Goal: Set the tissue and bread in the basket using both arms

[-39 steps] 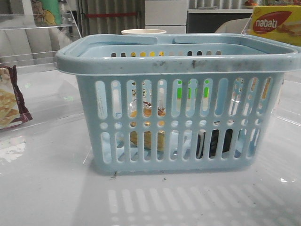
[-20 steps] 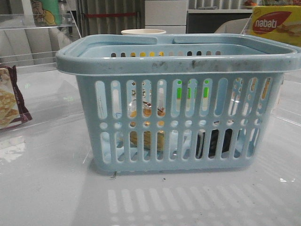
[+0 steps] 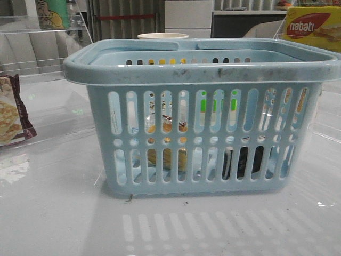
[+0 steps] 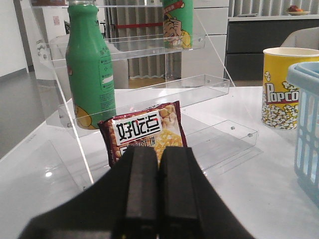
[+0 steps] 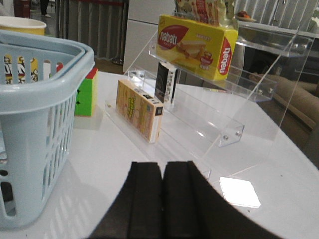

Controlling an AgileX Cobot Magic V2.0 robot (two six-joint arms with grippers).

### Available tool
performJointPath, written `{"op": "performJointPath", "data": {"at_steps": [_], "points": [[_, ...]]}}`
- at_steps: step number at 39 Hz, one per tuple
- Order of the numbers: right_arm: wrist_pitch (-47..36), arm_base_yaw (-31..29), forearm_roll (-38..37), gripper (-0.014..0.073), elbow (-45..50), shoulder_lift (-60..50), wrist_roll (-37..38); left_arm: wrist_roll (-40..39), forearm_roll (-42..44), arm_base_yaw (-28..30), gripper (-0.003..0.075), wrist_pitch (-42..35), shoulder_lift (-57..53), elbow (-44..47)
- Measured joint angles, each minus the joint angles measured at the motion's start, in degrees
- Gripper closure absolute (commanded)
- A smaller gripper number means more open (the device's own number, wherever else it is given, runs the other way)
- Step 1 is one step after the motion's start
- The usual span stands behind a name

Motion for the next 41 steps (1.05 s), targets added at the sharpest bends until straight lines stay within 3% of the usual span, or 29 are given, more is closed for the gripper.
{"op": "performJointPath", "data": {"at_steps": [16,41], "points": [[-2.4,0.0,4.8,0.0538,0.0,0.0,0.2,0.0,0.0,0.0,0.0629,0.0,0.0,0.0],[-2.4,0.0,5.3,0.0538,0.0,0.0,0.3,0.0,0.0,0.0,0.0629,0.0,0.0,0.0]]}}
